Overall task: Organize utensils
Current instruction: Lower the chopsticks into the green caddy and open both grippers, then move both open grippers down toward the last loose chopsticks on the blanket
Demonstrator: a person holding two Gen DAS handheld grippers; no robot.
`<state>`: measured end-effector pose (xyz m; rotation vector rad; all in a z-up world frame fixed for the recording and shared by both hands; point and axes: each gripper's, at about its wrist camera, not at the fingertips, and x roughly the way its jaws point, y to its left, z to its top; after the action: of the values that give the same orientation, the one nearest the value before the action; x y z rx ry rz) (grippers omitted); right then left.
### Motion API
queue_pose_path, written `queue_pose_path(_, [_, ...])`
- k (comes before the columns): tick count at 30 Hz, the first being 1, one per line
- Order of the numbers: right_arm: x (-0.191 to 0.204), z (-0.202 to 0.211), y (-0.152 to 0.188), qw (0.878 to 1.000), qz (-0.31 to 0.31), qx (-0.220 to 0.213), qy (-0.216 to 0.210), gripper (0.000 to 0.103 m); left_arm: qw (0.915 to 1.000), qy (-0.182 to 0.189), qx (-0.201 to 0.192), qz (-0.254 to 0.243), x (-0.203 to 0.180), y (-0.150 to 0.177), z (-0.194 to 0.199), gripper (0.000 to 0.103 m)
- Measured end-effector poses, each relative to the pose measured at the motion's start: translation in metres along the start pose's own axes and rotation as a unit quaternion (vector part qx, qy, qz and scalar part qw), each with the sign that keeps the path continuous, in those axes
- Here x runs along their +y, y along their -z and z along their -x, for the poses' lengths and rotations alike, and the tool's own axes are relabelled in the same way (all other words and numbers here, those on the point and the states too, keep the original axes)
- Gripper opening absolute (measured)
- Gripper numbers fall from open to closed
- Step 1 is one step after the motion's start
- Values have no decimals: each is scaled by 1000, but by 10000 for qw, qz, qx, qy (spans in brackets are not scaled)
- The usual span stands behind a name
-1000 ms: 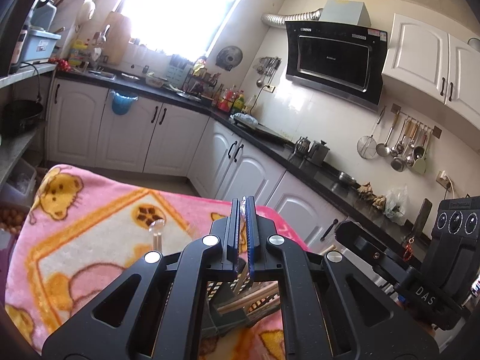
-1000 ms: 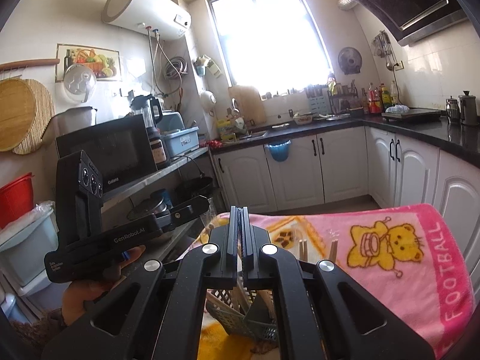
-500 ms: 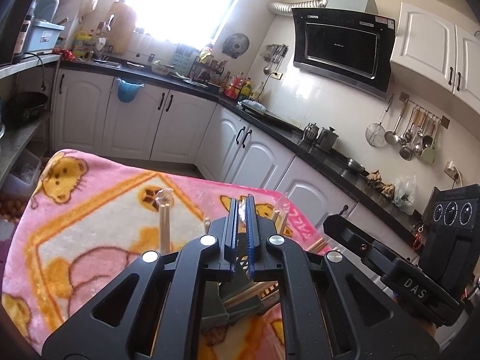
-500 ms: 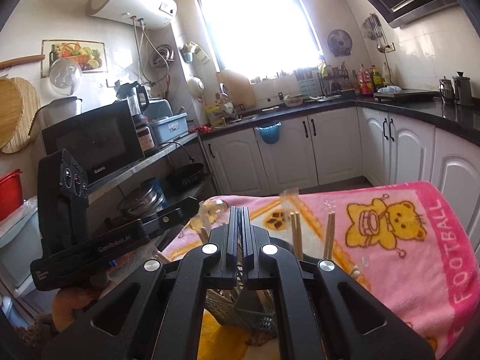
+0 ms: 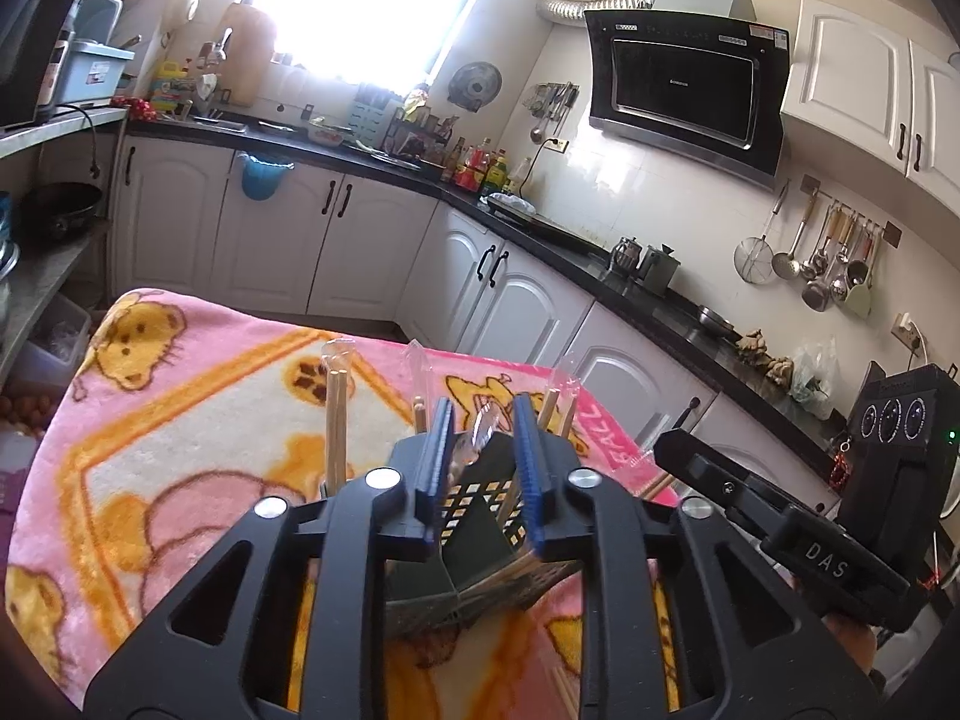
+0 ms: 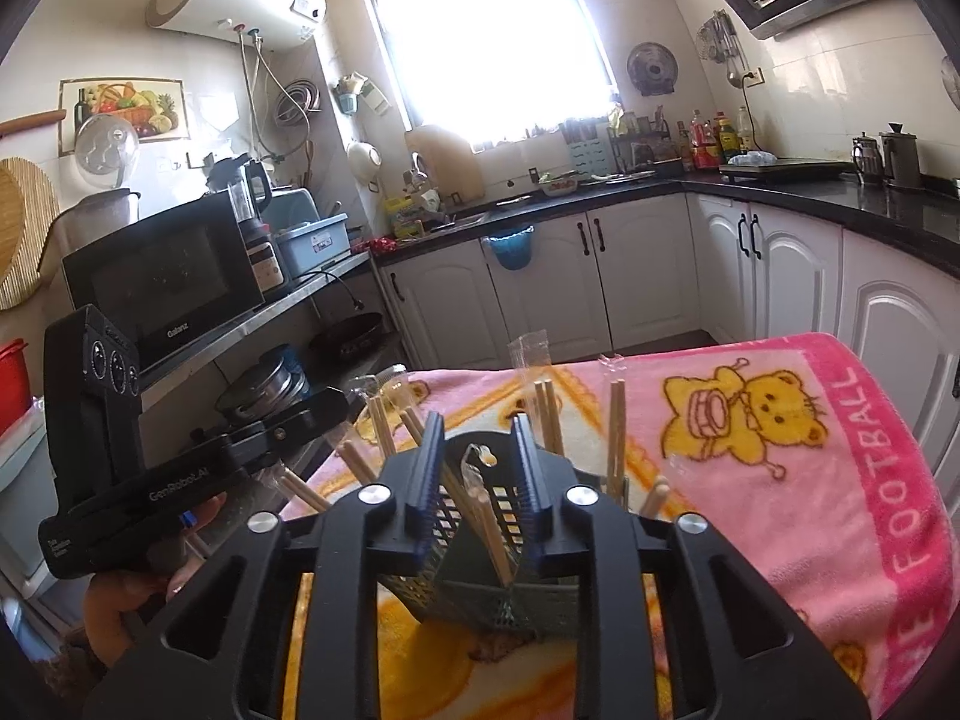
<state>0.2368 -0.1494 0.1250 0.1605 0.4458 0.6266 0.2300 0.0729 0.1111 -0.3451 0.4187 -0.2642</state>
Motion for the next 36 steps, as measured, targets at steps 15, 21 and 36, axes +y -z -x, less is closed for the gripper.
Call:
queue_pose_path(15, [1,38,14,9995,222,-77,229,51,9997,-79,-245,26,-4,9,33,81])
queue_pose_path(21, [6,50,21,9989,338,-104,298,61,9996,-48,-268,53,-4,16,45,92])
queue_pose_path(36, [12,66,48,9980,492,161,355,65,9999,-120,-79,-96,-11,40,56,92])
